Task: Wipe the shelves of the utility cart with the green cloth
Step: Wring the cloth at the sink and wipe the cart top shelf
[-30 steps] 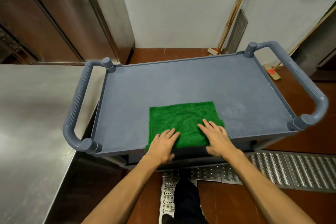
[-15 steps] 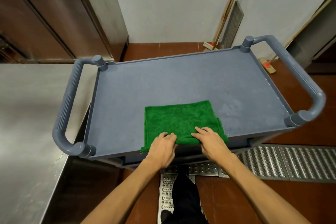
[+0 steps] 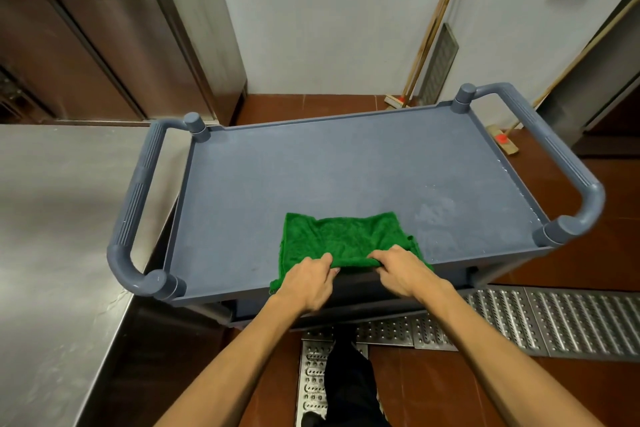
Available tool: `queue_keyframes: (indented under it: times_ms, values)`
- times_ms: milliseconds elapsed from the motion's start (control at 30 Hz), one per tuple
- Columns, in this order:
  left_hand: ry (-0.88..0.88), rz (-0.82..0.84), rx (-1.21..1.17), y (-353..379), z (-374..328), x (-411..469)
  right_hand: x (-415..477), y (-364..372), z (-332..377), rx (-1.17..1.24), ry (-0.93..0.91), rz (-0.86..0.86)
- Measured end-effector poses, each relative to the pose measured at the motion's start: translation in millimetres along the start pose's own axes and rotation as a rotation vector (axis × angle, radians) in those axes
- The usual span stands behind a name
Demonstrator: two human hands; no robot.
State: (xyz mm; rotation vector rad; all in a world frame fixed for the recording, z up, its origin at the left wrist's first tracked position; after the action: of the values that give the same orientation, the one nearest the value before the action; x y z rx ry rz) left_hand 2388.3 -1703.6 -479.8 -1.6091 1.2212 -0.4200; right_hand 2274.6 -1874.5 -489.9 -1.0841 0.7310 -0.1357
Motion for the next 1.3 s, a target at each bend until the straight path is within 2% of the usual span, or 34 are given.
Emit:
queue_keyframes:
  times_ms: [100,233,300,400,500,567,667,1033,1300]
  values:
    - [0.012,0.008,0.009,-0.2,4.8,-4.5,-6.4,0.4,-3.6,0.03,-0.047,-0.001]
    - [0.074,-0.046,0.018,8.4,19.8,-21.5,-28.9,9.2,-18.8,0.029,-0.075,-0.16]
    - [0.143,-0.074,0.1,15.2,27.6,-32.3,-38.3,15.0,-21.9,0.01,-0.041,-0.234]
    - [0.139,-0.139,0.179,18.2,44.1,-44.8,-44.7,21.2,-25.4,-0.045,0.038,-0.269]
    - [0.138,-0.204,0.103,16.2,50.2,-50.7,-43.6,23.3,-35.0,0.107,0.027,-0.315]
    - [0.064,-0.245,-0.018,7.4,46.7,-47.9,-40.8,16.3,-40.9,0.245,-0.006,-0.376]
    - [-0.038,-0.277,-0.067,-12.7,41.5,-32.9,-33.0,-3.6,-46.8,0.268,-0.013,-0.429]
    - [-0.041,-0.397,-0.041,-107.2,13.2,61.1,31.5,-107.8,-66.0,0.339,-0.068,-0.503]
    - [-0.072,-0.392,-0.004,-168.0,-25.3,146.0,84.7,-200.2,-100.4,0.469,-0.149,-0.54]
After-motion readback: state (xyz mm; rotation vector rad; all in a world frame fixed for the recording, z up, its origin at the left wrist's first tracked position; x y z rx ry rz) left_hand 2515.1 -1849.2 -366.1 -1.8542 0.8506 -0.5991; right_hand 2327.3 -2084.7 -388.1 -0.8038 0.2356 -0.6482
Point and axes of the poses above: each hand's wrist, its own x-axis towards the middle knuckle, its own y-axis out of the palm, z = x × y, the point moved 3 cm from there along x, towards the middle knuckle, and after that the axes turned 6 degrees about y, right-handed, at the moved point
